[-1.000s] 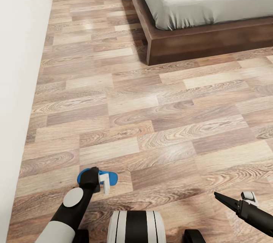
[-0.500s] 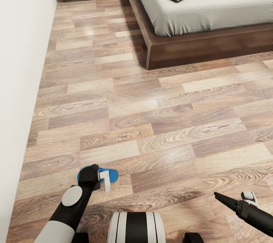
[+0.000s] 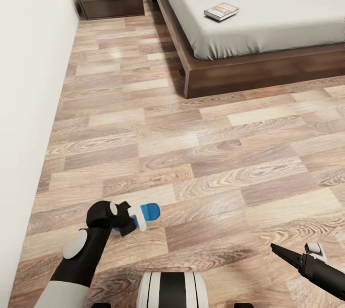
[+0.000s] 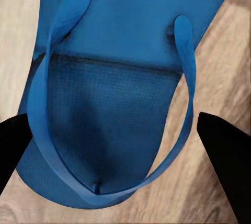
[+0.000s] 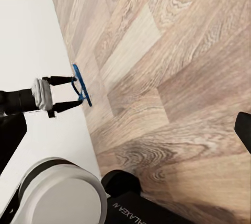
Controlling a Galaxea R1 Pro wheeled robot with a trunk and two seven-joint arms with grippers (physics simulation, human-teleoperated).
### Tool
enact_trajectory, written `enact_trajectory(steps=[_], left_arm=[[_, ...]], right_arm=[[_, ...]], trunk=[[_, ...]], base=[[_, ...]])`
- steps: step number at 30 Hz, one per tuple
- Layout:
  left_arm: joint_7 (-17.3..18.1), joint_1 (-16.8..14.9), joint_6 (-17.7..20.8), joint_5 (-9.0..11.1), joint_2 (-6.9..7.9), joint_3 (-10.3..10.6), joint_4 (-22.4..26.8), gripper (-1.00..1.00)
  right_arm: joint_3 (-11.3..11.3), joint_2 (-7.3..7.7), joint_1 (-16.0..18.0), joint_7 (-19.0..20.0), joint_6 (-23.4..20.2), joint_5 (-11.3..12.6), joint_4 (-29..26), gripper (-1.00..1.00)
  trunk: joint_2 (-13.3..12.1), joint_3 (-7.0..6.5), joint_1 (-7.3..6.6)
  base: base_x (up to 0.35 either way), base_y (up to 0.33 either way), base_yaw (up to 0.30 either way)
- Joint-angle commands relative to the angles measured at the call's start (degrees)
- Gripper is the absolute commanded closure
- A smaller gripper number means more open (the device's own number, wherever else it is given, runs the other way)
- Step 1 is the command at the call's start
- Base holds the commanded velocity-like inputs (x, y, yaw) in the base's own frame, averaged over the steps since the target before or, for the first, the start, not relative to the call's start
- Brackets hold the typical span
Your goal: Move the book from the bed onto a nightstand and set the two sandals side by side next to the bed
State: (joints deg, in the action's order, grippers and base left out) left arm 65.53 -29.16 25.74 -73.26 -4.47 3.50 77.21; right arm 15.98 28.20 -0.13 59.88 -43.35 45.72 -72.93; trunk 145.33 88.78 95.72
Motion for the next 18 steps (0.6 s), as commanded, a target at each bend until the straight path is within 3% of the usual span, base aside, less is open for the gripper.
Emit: enact_trajectory(steps=[1,3,4,7,11,13,16,17,18], left_arm=[[0.4,0.0,0.7,1.2,-0.01,-1.1,0.5,1.0],[0.5,0.0,0.9,7.3,-0.01,-5.9,1.4,1.0],[0.5,0.0,1.0,8.9,0.01,-7.0,1.5,1.0],[0.5,0.0,1.0,17.6,0.22,-11.3,1.7,1.0],[0.2,0.1,0.9,20.8,1.43,-12.6,1.0,1.0],[0.3,0.3,0.9,22.1,1.92,-14.6,0.6,1.0],[0.4,0.6,0.8,26.3,2.12,-21.2,0.4,1.0],[0.4,0.7,0.7,29.4,2.11,-24.4,0.2,1.0],[0.5,0.8,0.6,31.5,2.1,-26.0,-0.5,1.0]], right_arm=[[0.0,0.01,0.0,0.0,-0.3,0.2,0.0,-1.0],[0.1,0.01,0.0,0.0,-0.3,0.2,0.0,-1.0],[0.1,0.01,0.0,0.0,-0.3,0.2,0.0,-1.0],[0.2,0.01,0.0,0.0,-0.3,0.2,0.0,-1.0],[0.2,0.01,0.0,0.0,-0.3,0.2,0.0,-1.0],[0.2,0.01,0.0,-0.1,-0.3,0.2,0.1,-1.0],[0.2,0.01,0.0,-0.2,-0.3,0.2,0.1,-1.0],[0.2,0.01,0.0,-0.4,-0.3,0.1,0.1,-1.0],[0.2,0.01,0.0,-0.5,-0.2,0.0,0.1,-1.0]], trunk=[[0.0,-0.19,-0.03],[0.0,-0.64,-0.08],[0.0,-0.86,-0.11],[-0.1,-1.52,-0.18],[-0.1,-2.41,-0.29],[-0.2,-2.85,-0.34],[-0.2,-3.52,-0.41],[-0.2,-3.74,-0.44],[-0.2,-3.96,-0.47]], base=[[0.0,0.0,0.0],[0.0,0.0,0.0],[0.0,0.0,0.0],[0.0,0.0,0.0],[0.0,0.0,0.0],[0.0,0.0,0.0],[0.0,0.0,0.0],[0.0,0.0,0.0],[0.0,0.0,0.0]])
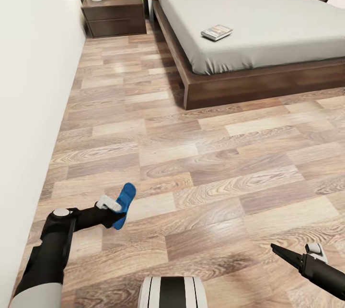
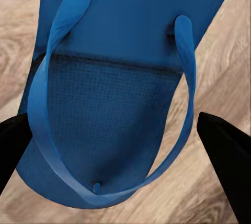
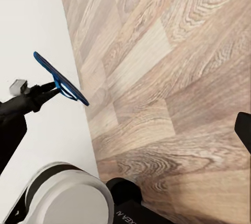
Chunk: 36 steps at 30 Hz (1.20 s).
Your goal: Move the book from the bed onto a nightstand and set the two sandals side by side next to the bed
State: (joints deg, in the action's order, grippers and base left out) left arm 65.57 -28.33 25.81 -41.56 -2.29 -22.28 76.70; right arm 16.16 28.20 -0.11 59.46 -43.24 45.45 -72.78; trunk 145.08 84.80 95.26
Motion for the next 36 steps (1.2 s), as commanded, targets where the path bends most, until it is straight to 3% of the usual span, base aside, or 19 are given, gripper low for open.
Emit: enact_trajectory(steps=[1,4,7,9,10,11,13,16,21,27,33,36], left_arm=[[0.4,0.0,0.4,1.7,-0.04,-1.3,-1.2,1.0],[0.4,0.2,-0.2,4.7,0.08,-3.4,-7.5,1.0],[0.4,0.3,-1.1,5.5,0.1,-6.5,-12.7,1.0],[0.4,0.5,-2.6,5.7,0.1,-8.6,-14.6,1.0],[0.4,0.8,-4.0,5.7,0.1,-10.1,-15.9,1.0],[0.4,1.9,-7.8,5.8,0.14,-13.3,-19.9,1.0],[0.6,2.4,-13.1,5.8,0.9,-17.4,-24.6,1.0],[2.9,2.7,-18.7,5.8,1.67,-21.8,-28.1,1.0],[5.9,2.7,-20.4,5.7,1.91,-23.1,-29.1,1.0],[6.2,3.0,-20.6,5.6,1.88,-23.8,-29.5,1.0],[6.2,4.0,-20.7,5.6,1.85,-25.6,-29.7,1.0],[6.2,4.2,-20.7,5.6,1.87,-26.2,-29.8,1.0]], right_arm=[[0.0,0.0,0.0,-0.1,-0.3,-0.2,0.1,-1.0],[-0.1,-0.05,0.0,-0.3,0.0,-4.5,1.6,-1.0],[-0.1,-0.25,0.0,-0.3,0.4,-9.0,4.5,-1.0],[-0.2,-0.38,0.0,-0.3,0.9,-10.3,6.1,-1.0],[-0.2,-0.43,0.0,-0.3,1.6,-10.8,7.4,-1.0],[-0.2,-0.48,0.0,-0.2,4.0,-11.4,10.6,-1.0],[-0.3,-0.5,0.0,-0.2,8.1,-11.6,15.8,-1.0],[-0.2,-0.48,0.0,0.2,15.9,-11.8,25.1,-1.0],[-0.1,-0.3,0.0,0.3,18.5,-11.8,28.1,-1.0],[-0.5,-0.48,0.0,-0.2,20.3,-12.2,29.1,-1.0],[-0.8,-0.57,0.0,0.1,25.3,-12.6,29.8,-1.0],[-0.9,-0.6,0.0,0.1,27.4,-12.7,33.4,-1.0]], trunk=[[0.0,-0.2,-0.03],[0.0,-0.86,-0.11],[-0.1,-1.52,-0.19],[-0.1,-1.97,-0.24],[-0.1,-2.19,-0.26],[-0.1,-2.41,-0.29],[-0.2,-2.85,-0.34],[-0.2,-3.52,-0.42],[-0.3,-4.63,-0.55],[-0.3,-5.96,-0.7],[-0.4,-7.29,-0.86],[-0.5,-7.95,-0.93]], base=[[0.0,0.0,0.0],[0.0,0.0,0.0],[0.0,0.0,0.0],[0.0,0.0,0.0],[0.0,0.0,0.0],[0.0,0.0,0.0],[0.0,0.0,0.0],[0.0,0.0,0.0],[0.0,0.0,0.0],[0.0,0.0,0.0],[0.0,0.0,0.0],[0.0,0.0,0.0]])
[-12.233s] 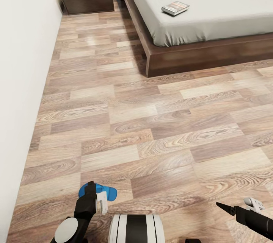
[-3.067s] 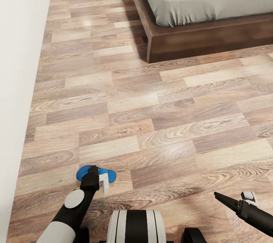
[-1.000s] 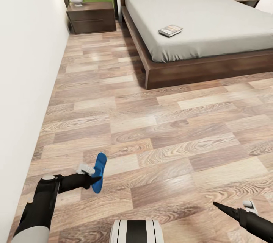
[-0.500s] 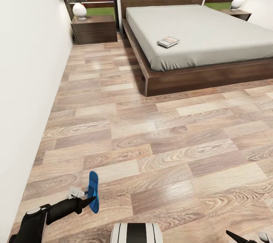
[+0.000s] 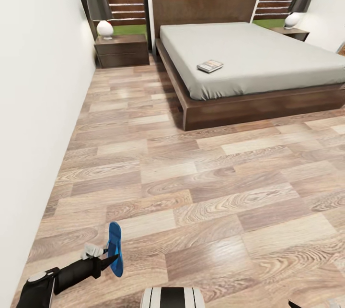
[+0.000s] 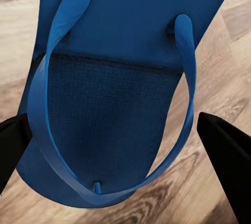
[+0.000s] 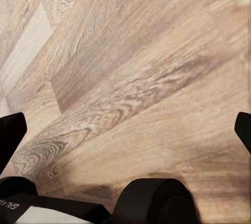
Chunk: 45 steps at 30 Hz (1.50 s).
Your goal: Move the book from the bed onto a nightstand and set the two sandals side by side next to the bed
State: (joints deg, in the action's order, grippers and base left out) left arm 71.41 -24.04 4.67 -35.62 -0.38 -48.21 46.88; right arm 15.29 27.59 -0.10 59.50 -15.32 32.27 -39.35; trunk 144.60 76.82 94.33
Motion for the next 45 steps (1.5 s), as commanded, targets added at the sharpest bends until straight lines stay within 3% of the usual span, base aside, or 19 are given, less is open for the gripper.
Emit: enact_trajectory(steps=[1,8,30,37,38,41,45], left_arm=[[0.3,-0.1,0.5,-0.3,-0.03,-0.3,0.1,1.0],[0.1,0.0,0.5,-0.5,0.1,-5.0,0.1,1.0],[-1.0,0.0,0.5,-0.6,0.03,-5.0,0.0,1.0],[-7.8,0.0,0.5,-0.6,0.0,-4.9,-2.1,1.0],[-10.0,0.0,0.5,-0.7,0.07,-4.8,-4.3,1.0],[-12.3,0.0,0.2,-0.7,0.06,-4.7,-5.8,1.0],[-13.1,0.0,-0.3,-0.7,0.03,-4.6,-6.6,1.0]], right_arm=[[0.0,0.01,0.0,0.1,-0.5,0.4,0.2,-1.0],[0.0,0.01,-0.1,0.2,-0.2,0.4,0.9,-1.0],[0.0,0.02,0.0,0.0,-0.2,0.4,1.0,-1.0],[0.0,-0.3,0.0,-0.4,3.1,0.0,1.1,-1.0],[0.0,-0.85,0.0,-1.5,3.8,-1.5,1.1,-1.0],[0.0,-1.78,0.0,-7.4,3.8,-4.5,-0.1,-1.0],[0.1,-2.2,0.0,-11.4,2.4,-5.8,-5.4,-1.0]], trunk=[[0.0,-0.19,-0.03],[-0.1,-1.74,-0.21],[-0.4,-6.62,-0.78],[-0.5,-8.17,-0.96],[-0.5,-8.39,-0.99],[-0.5,-9.06,-1.06],[-0.6,-9.94,-1.17]], base=[[0.0,0.0,0.0],[0.0,0.0,0.0],[0.0,0.0,0.0],[0.0,0.0,0.0],[0.0,0.0,0.0],[0.0,0.0,0.0],[0.0,0.0,0.0]])
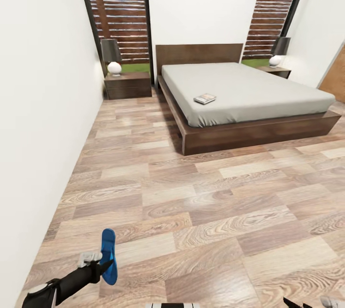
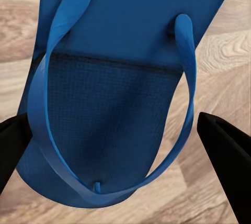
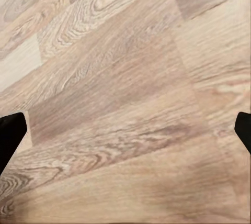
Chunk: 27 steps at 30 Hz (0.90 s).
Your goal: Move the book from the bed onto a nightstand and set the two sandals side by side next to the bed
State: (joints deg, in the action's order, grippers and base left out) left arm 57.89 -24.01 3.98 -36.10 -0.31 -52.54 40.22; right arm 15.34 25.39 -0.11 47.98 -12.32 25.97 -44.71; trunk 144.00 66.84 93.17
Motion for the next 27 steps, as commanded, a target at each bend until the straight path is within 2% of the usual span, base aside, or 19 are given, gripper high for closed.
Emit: enact_trajectory(steps=[1,15,27], left_arm=[[0.3,-0.1,0.2,-0.2,-0.01,-0.3,-0.2,1.0],[0.4,-0.1,-1.0,-1.1,-0.37,0.0,-1.8,1.0],[-0.1,-0.1,-1.2,-1.1,0.05,0.0,-4.0,1.0]], right_arm=[[0.0,-0.03,0.0,-0.2,-1.2,0.4,-0.8,-1.0],[0.0,-0.1,0.0,-0.6,-2.3,0.4,-1.7,-1.0],[0.0,-0.08,0.0,-0.6,-1.7,0.4,-1.5,-1.0]], trunk=[[0.0,-0.19,-0.03],[-0.2,-3.29,-0.39],[-0.3,-5.95,-0.7]], base=[[0.0,0.0,0.0],[0.0,0.0,0.0],[0.0,0.0,0.0]])
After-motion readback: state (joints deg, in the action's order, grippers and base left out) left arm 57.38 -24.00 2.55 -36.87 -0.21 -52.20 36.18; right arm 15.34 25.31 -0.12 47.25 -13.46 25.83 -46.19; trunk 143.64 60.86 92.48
